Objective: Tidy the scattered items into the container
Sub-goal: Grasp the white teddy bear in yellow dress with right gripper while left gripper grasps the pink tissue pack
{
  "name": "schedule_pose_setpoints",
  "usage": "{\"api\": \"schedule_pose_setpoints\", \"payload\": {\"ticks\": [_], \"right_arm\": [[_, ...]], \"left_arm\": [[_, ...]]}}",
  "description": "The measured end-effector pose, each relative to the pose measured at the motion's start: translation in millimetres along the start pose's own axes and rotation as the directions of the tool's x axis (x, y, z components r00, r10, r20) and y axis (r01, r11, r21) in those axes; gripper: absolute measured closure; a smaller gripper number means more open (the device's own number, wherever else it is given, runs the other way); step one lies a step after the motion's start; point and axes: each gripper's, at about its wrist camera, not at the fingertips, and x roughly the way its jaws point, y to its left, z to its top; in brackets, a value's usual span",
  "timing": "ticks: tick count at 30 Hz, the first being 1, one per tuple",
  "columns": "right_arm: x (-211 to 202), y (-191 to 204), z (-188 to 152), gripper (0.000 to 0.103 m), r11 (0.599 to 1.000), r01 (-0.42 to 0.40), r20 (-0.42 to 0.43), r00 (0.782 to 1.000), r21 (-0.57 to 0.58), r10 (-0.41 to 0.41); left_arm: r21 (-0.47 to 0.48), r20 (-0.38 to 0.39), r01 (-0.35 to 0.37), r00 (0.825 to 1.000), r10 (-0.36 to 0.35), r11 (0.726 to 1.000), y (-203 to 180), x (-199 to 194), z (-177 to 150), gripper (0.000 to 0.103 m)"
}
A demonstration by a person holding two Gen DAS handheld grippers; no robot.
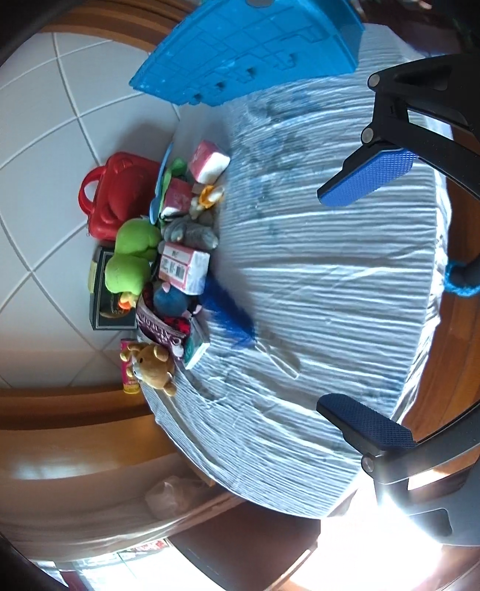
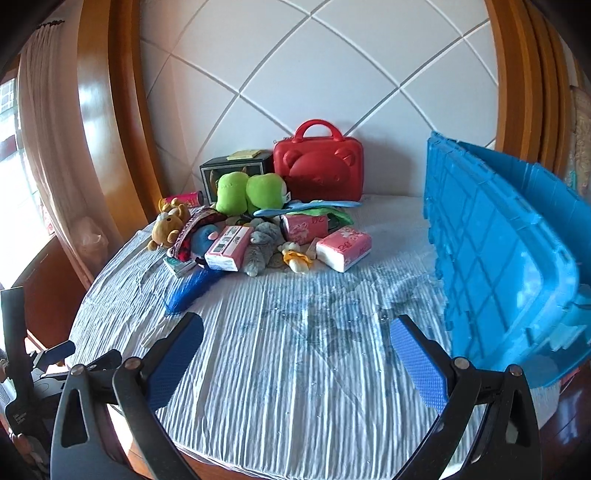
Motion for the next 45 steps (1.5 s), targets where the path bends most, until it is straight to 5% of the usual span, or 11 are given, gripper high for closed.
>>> {"api": "schedule_pose_setpoints", "payload": {"ticks": [5, 11, 22, 24, 26, 36, 45], "right_arm": [[98, 13, 21, 0.000, 0.997, -0.071, -0.131, 0.989, 0.000, 0.070], [170, 13, 49, 0.000, 0.998, -0.055, -0.207, 0.977, -0.028, 0.048], [239, -14, 75, 0.000, 0.997, 0.069, -0.281, 0.958, 0.031, -0.058], [254, -16, 80, 0.004, 0.997, 0.071, -0.298, 0.953, 0.035, -0.057], [270, -17, 84, 0.021, 0.997, 0.057, -0.318, 0.947, 0.044, -0.041], [357, -17, 98, 0.026, 1.000, 0.003, -0.409, 0.912, 0.024, 0.007], [429, -19, 92, 0.031, 1.000, -0.005, -0.477, 0.879, 0.006, 0.007]], "left_arm": [[-0.012, -0.064, -0.057, 0.996, 0.056, 0.998, 6, 58, 36, 0.001], [-0.022, -0.143, -0.115, 0.984, 0.110, 0.993, 12, 125, 79, 0.001], [0.095, -0.201, 0.009, 0.980, 0.011, 0.995, -35, 215, 158, 0.001], [0.107, -0.220, 0.041, 0.975, -0.016, 0.993, -45, 234, 171, 0.001], [0.134, -0.240, 0.059, 0.970, -0.025, 0.989, -56, 254, 181, 0.002], [0.186, -0.318, 0.091, 0.948, -0.028, 0.978, -93, 329, 218, 0.007], [0.223, -0.350, 0.043, 0.936, 0.039, 0.974, -104, 382, 223, 0.001]]}}
